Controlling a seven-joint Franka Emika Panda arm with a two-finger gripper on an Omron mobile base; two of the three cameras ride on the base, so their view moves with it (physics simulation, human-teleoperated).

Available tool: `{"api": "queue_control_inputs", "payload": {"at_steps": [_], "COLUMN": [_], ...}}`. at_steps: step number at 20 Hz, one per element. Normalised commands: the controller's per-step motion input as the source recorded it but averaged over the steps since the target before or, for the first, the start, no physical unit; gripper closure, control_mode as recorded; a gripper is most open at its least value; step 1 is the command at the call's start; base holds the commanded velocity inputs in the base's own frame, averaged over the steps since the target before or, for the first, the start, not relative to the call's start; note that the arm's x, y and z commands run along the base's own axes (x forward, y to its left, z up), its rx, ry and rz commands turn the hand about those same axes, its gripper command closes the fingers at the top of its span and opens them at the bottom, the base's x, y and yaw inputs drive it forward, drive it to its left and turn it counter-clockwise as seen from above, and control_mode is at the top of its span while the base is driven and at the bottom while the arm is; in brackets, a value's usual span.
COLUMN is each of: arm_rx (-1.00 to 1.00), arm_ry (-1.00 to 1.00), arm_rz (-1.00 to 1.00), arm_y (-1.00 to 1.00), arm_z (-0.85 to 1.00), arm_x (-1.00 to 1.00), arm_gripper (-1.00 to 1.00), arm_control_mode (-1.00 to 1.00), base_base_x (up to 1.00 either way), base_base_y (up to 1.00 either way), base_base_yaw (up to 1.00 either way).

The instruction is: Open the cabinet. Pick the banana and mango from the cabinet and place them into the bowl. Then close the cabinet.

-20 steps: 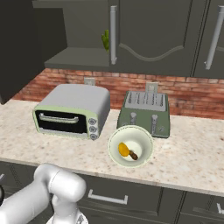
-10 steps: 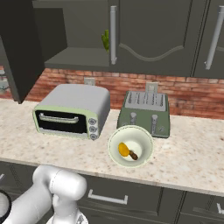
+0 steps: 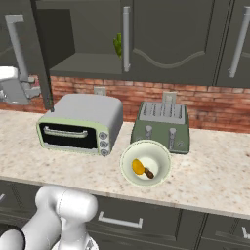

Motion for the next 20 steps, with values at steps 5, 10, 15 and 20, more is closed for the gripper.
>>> {"api": "queue_control_inputs", "payload": {"at_steps": [5, 10, 15, 20], "arm_rx": [0.00, 0.00, 0.00, 0.00], "arm_ry": [0.00, -0.04, -0.01, 0.00], "arm_rz": [0.00, 0.00, 0.00, 0.00], "arm_y": [-0.62, -0.53, -0.47, -0.48], "arm_z": [0.00, 0.00, 0.00, 0.03], "arm_x": [0.31, 0.35, 0.45, 0.55], "arm_gripper": [-1.00, -1.00, -1.00, -1.00], "arm_control_mode": [-1.00, -1.00, -1.00, -1.00], "base_base_x": [0.00, 0.00, 0.00, 0.00], "base_base_y": [0.00, 0.00, 0.00, 0.00], "base_base_yaw": [0.00, 0.00, 0.00, 0.00]}}
